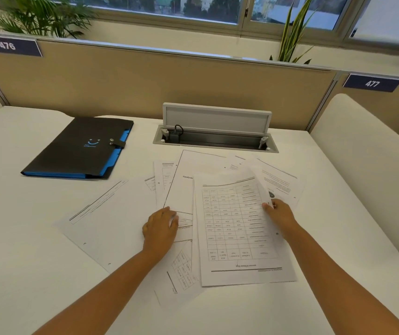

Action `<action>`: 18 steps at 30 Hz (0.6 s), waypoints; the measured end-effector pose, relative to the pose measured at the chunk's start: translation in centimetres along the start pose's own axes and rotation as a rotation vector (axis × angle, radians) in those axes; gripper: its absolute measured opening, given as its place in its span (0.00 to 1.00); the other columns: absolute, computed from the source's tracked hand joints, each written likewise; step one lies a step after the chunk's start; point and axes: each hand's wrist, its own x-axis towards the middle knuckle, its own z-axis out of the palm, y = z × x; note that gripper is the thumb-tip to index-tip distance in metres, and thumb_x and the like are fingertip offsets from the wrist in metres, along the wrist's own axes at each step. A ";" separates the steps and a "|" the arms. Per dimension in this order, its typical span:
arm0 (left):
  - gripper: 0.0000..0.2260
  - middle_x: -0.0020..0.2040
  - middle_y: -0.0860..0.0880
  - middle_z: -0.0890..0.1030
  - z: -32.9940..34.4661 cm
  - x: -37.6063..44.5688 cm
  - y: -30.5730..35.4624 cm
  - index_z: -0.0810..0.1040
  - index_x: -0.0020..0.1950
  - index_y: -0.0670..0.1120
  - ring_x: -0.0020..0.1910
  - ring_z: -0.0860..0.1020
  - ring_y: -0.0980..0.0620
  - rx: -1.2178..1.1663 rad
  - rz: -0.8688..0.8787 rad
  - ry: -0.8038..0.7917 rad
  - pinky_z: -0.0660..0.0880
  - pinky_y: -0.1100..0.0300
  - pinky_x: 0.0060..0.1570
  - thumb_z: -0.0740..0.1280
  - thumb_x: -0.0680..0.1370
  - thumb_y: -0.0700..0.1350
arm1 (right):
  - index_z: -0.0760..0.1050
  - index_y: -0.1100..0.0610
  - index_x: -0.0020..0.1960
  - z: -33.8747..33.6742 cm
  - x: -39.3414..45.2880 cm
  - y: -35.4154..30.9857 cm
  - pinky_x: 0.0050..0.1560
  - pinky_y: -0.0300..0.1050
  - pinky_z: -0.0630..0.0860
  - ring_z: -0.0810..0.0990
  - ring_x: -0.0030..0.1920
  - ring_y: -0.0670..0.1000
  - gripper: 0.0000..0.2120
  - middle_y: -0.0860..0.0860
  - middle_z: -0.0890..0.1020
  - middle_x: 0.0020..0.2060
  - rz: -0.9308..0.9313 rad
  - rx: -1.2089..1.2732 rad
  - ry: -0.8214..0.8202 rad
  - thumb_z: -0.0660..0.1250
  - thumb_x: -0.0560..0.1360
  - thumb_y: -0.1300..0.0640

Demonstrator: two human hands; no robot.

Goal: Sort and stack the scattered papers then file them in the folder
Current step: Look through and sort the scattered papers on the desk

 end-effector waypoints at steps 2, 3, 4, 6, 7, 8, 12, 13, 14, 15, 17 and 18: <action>0.15 0.69 0.47 0.71 0.1 0.1 0.1 0.73 0.63 0.46 0.69 0.65 0.47 -0.027 0.012 -0.005 0.59 0.49 0.68 0.57 0.79 0.48 | 0.71 0.63 0.60 -0.3 -0.1 -0.2 0.59 0.59 0.74 0.77 0.55 0.61 0.14 0.60 0.78 0.56 -0.025 0.033 0.015 0.59 0.78 0.55; 0.15 0.67 0.47 0.72 0.2 0.1 0.2 0.74 0.63 0.45 0.68 0.67 0.47 -0.044 0.020 -0.003 0.60 0.50 0.67 0.58 0.79 0.48 | 0.71 0.62 0.61 -0.4 -0.3 -0.4 0.59 0.57 0.74 0.76 0.56 0.60 0.14 0.59 0.77 0.57 -0.045 0.060 0.024 0.59 0.78 0.56; 0.15 0.66 0.46 0.74 0.1 0.2 0.2 0.74 0.61 0.44 0.66 0.69 0.46 -0.066 0.029 -0.002 0.62 0.51 0.65 0.58 0.79 0.48 | 0.71 0.61 0.61 -0.3 -0.4 -0.7 0.58 0.55 0.74 0.76 0.56 0.59 0.14 0.58 0.77 0.57 -0.067 0.091 0.033 0.59 0.78 0.57; 0.14 0.62 0.44 0.77 -0.2 0.5 0.4 0.75 0.59 0.42 0.63 0.72 0.46 -0.109 0.032 -0.020 0.66 0.53 0.62 0.59 0.79 0.48 | 0.71 0.59 0.59 -0.2 -0.9 -1.3 0.50 0.49 0.75 0.77 0.51 0.55 0.12 0.57 0.78 0.55 -0.115 0.145 0.044 0.59 0.78 0.56; 0.14 0.61 0.44 0.77 -0.5 0.8 0.5 0.76 0.59 0.41 0.62 0.72 0.45 -0.124 0.030 -0.047 0.66 0.53 0.62 0.59 0.79 0.48 | 0.71 0.58 0.57 -0.2 -1.1 -1.5 0.46 0.45 0.75 0.78 0.48 0.53 0.10 0.56 0.78 0.53 -0.143 0.161 0.050 0.59 0.78 0.55; 0.15 0.61 0.43 0.77 -0.8 1.1 0.6 0.75 0.59 0.41 0.63 0.72 0.45 -0.134 0.027 -0.080 0.67 0.53 0.62 0.60 0.78 0.48 | 0.71 0.56 0.55 -0.3 -1.3 -1.7 0.42 0.42 0.74 0.78 0.45 0.50 0.09 0.54 0.79 0.52 -0.172 0.171 0.053 0.59 0.78 0.54; 0.24 0.68 0.42 0.71 -2.4 2.1 2.4 0.68 0.68 0.40 0.67 0.70 0.46 -0.214 -0.043 -0.179 0.65 0.54 0.65 0.60 0.78 0.53 | 0.71 0.53 0.55 -0.6 -2.4 -3.1 0.37 0.37 0.74 0.80 0.44 0.45 0.09 0.47 0.80 0.47 -0.278 0.255 0.039 0.59 0.78 0.50; 0.25 0.68 0.42 0.71 -2.8 2.2 3.1 0.67 0.69 0.41 0.66 0.70 0.45 -0.263 -0.044 -0.192 0.66 0.53 0.64 0.60 0.77 0.54 | 0.71 0.52 0.55 -0.6 -2.7 -3.6 0.39 0.38 0.76 0.81 0.45 0.46 0.09 0.47 0.80 0.47 -0.296 0.279 0.044 0.59 0.78 0.50; 0.24 0.67 0.43 0.73 -3.2 2.2 3.9 0.67 0.68 0.41 0.65 0.72 0.44 -0.329 -0.026 -0.193 0.68 0.53 0.62 0.60 0.77 0.54 | 0.71 0.52 0.55 -0.6 -2.9 -4.1 0.41 0.42 0.78 0.81 0.45 0.47 0.09 0.47 0.80 0.47 -0.312 0.308 0.052 0.59 0.78 0.49; 0.22 0.64 0.43 0.75 -3.7 2.0 4.7 0.69 0.66 0.42 0.63 0.74 0.44 -0.412 0.000 -0.178 0.71 0.52 0.60 0.60 0.77 0.53 | 0.71 0.52 0.55 -0.6 -3.2 -4.8 0.43 0.45 0.79 0.81 0.46 0.49 0.09 0.48 0.81 0.47 -0.329 0.348 0.058 0.59 0.77 0.49; 0.18 0.60 0.43 0.78 -4.5 1.7 6.4 0.71 0.64 0.42 0.58 0.77 0.44 -0.583 0.030 -0.101 0.76 0.50 0.56 0.60 0.78 0.50 | 0.71 0.50 0.52 -0.7 -3.8 -6.1 0.45 0.48 0.80 0.82 0.46 0.50 0.07 0.47 0.81 0.46 -0.379 0.434 0.057 0.59 0.77 0.48; 0.17 0.59 0.43 0.78 -4.9 1.6 7.2 0.71 0.64 0.42 0.55 0.78 0.45 -0.642 0.032 -0.048 0.76 0.51 0.54 0.59 0.79 0.49 | 0.71 0.48 0.51 -0.7 -4.2 -6.8 0.45 0.48 0.80 0.82 0.46 0.50 0.07 0.47 0.80 0.46 -0.412 0.469 0.057 0.59 0.77 0.47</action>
